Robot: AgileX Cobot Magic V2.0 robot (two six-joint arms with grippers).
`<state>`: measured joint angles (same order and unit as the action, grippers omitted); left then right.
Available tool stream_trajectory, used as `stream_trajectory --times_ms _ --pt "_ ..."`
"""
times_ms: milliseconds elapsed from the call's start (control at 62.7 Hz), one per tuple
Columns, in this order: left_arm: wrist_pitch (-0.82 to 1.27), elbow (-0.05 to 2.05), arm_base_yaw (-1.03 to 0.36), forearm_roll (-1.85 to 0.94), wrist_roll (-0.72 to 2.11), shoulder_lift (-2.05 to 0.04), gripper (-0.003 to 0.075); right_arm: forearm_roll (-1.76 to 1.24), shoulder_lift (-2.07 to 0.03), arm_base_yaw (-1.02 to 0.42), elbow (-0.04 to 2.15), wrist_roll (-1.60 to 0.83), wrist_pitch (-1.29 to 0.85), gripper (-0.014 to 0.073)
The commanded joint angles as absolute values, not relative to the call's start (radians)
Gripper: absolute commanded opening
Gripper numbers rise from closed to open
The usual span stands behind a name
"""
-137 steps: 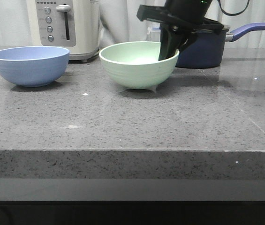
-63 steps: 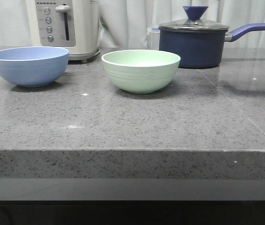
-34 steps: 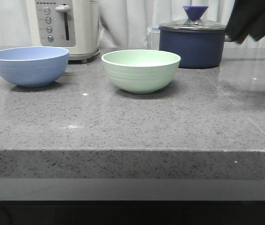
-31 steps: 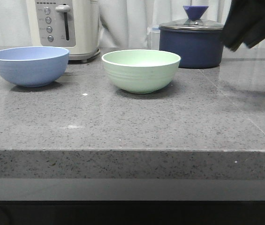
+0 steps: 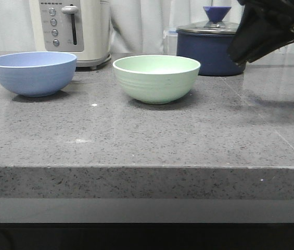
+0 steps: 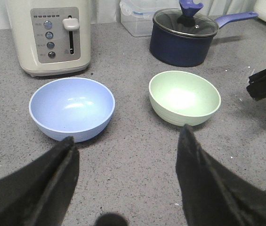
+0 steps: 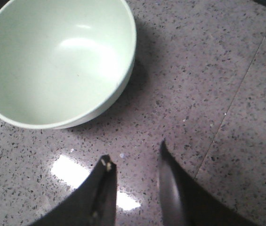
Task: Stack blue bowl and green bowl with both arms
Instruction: 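Raise the right gripper away from the green bowl, then reach the left gripper down and grasp the light blue bowl rim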
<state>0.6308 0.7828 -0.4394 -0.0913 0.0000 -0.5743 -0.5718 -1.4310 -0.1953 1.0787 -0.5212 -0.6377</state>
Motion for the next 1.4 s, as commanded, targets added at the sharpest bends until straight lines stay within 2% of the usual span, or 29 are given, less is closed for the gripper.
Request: stream_trajectory --times_ms 0,96,191,590,1388 --pt "0.560 0.809 -0.447 -0.100 0.000 -0.583 0.0438 -0.603 -1.401 -0.193 1.102 -0.534 -0.596 0.0047" --pt "0.560 0.809 -0.447 -0.100 0.000 -0.583 0.0438 -0.603 -1.410 -0.195 1.102 -0.535 -0.595 -0.0041" --pt "0.560 0.809 -0.447 -0.100 0.000 -0.583 0.0438 -0.603 -1.428 -0.205 1.104 -0.539 -0.592 -0.0066" --pt "0.560 0.809 -0.447 -0.100 0.000 -0.583 0.0438 -0.608 -1.559 -0.251 1.181 -0.545 -0.599 -0.0066" --pt "0.568 0.809 -0.447 -0.100 0.000 -0.583 0.0438 -0.643 -1.564 -0.251 1.183 -0.545 -0.571 -0.0066"
